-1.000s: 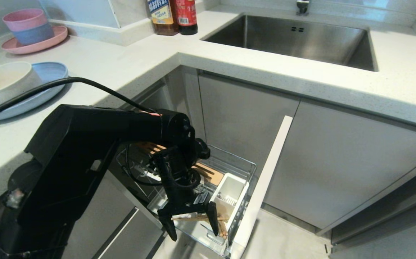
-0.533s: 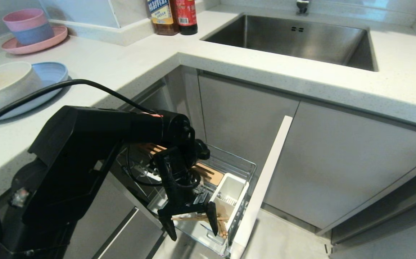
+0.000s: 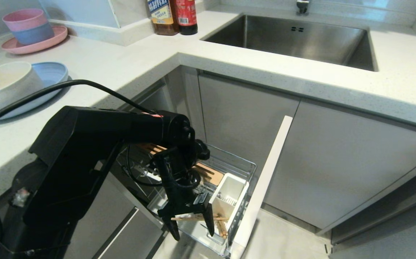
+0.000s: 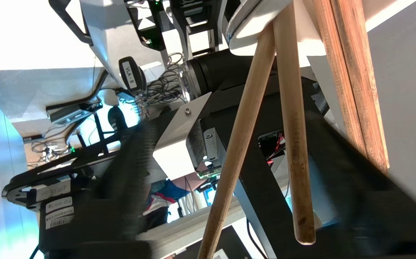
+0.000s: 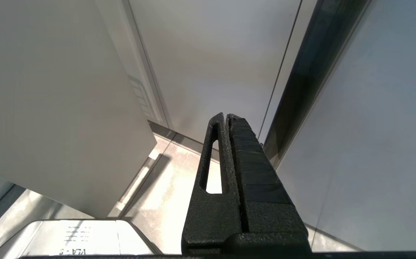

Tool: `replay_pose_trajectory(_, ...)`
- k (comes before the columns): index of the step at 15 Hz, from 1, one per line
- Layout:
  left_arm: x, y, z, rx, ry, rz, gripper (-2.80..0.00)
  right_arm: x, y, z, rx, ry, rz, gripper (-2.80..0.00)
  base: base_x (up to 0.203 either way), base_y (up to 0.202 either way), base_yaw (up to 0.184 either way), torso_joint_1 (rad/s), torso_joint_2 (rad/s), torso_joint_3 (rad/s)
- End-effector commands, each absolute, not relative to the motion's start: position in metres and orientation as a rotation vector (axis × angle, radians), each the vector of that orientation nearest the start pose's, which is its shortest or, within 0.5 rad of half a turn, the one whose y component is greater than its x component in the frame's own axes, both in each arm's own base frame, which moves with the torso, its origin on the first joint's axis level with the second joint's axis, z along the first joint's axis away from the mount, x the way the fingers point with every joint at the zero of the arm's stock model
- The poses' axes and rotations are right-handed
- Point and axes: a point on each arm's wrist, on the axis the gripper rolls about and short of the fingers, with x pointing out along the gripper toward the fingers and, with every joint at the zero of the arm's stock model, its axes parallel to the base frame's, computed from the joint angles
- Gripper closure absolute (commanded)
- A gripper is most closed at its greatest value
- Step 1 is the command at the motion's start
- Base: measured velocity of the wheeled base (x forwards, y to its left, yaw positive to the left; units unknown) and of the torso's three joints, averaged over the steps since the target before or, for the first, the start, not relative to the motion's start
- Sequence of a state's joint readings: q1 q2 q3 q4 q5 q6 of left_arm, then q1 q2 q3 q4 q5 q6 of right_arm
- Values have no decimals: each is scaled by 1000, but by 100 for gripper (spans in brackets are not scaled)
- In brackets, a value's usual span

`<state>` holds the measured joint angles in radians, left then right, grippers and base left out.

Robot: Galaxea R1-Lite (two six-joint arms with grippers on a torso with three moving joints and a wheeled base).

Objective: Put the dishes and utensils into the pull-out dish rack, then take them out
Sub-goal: Take the chopsticks out of the cupboard

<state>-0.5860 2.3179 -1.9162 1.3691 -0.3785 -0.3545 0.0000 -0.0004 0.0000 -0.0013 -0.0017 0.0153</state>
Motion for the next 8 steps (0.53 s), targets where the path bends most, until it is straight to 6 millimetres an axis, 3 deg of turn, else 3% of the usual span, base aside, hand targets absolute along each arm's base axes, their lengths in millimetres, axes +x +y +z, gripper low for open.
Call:
replay_pose_trajectory(1, 306, -213, 123, -49, 1911, -355, 0, -23, 0, 75, 15, 0, -2, 0, 0, 0, 0, 0, 0, 0)
replay_pose_trajectory(8, 306, -214, 124, -49, 1909, -356, 0, -23, 0, 75, 15, 0, -2, 0, 0, 0, 0, 0, 0, 0)
